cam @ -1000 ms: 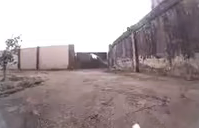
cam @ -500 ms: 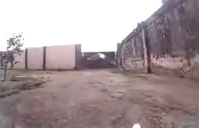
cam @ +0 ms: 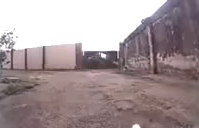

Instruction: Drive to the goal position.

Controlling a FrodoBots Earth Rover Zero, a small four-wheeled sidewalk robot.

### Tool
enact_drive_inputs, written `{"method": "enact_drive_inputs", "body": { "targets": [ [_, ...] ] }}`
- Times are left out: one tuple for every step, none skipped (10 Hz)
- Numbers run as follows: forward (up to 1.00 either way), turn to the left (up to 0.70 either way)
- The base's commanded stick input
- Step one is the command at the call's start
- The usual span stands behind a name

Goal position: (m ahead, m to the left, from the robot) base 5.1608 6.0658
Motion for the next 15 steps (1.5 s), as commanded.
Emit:
{"method": "enact_drive_inputs", "body": {
  "targets": [
    [1.00,0.11],
    [1.00,0.26],
    [1.00,0.27],
    [1.00,0.27],
    [1.00,0.27],
    [1.00,0.27],
    [1.00,0.27],
    [1.00,0.27],
    [1.00,0.27],
    [1.00,0.27],
    [1.00,0.27],
    [1.00,0.27],
    [1.00,0.27],
    [1.00,0.27],
    [1.00,0.27]
  ]
}}
